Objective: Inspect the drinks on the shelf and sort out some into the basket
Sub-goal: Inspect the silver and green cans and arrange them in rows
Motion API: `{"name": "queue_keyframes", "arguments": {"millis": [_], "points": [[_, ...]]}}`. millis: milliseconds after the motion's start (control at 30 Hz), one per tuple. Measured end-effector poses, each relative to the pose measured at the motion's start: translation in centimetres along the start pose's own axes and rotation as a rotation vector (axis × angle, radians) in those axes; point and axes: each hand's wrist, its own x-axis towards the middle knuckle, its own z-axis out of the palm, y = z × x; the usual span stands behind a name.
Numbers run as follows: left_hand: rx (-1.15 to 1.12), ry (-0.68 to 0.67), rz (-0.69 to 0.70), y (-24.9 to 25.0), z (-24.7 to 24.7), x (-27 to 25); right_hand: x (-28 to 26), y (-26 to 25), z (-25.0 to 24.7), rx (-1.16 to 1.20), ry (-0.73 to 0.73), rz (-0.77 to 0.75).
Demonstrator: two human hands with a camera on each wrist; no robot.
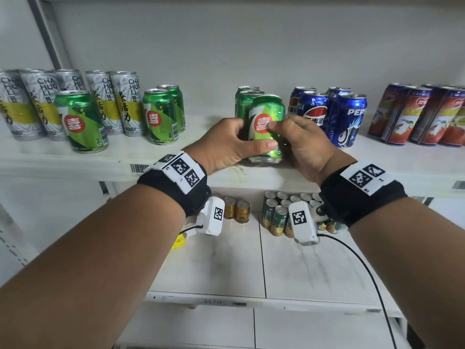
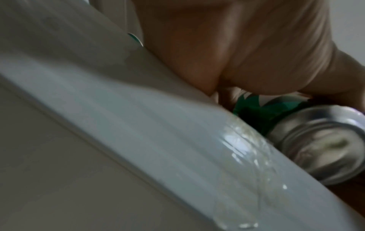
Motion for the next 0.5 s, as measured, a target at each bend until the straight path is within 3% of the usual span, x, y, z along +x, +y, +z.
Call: {"name": "queue_keyframes", "arguments": {"millis": [500], "points": [[0.115, 0.033, 0.051, 0.07, -0.56, -0.35, -0.07, -0.31, 0.42, 0.091, 0.063, 0.046]]}}
